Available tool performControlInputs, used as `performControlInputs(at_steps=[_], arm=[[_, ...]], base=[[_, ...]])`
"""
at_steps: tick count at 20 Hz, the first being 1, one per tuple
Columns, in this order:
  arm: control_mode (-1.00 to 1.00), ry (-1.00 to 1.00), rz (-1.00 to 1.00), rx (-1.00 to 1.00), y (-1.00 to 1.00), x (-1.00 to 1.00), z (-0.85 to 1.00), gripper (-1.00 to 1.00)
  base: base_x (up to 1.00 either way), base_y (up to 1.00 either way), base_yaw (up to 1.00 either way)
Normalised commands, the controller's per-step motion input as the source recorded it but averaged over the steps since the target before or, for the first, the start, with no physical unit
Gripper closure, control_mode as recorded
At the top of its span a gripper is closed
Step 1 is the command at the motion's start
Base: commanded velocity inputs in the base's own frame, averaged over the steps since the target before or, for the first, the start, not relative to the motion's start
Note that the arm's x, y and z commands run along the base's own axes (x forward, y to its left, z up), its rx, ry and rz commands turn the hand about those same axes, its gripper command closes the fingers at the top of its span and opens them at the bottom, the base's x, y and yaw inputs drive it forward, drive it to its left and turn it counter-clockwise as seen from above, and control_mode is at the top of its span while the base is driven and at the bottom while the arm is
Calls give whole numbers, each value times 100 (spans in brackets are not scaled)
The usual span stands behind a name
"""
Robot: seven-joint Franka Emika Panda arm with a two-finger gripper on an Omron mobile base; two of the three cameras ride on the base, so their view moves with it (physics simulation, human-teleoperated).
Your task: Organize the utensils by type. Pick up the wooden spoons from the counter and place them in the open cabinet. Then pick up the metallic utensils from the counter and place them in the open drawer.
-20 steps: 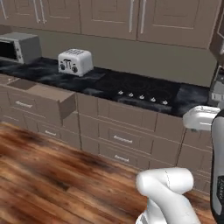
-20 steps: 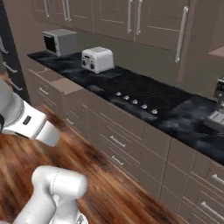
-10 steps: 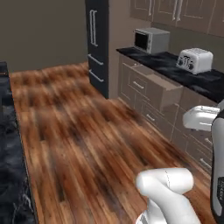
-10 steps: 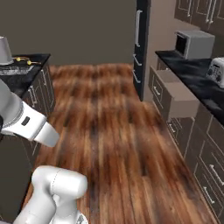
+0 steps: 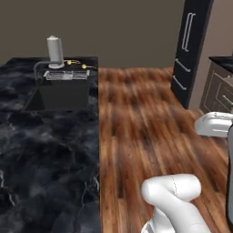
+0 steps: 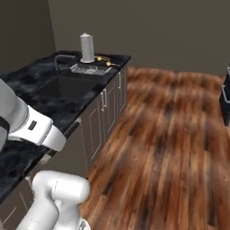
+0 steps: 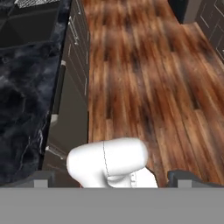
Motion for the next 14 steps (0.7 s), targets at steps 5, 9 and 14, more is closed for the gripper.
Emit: performControlInputs(at_steps=[5, 9, 14], arm=[[100, 0, 0, 0, 0, 0, 0, -100], [100, 0, 0, 0, 0, 0, 0, -100], [100, 0, 0, 0, 0, 0, 0, -100]], base=[[100, -6, 9], [100, -32, 3], [100, -3, 9]])
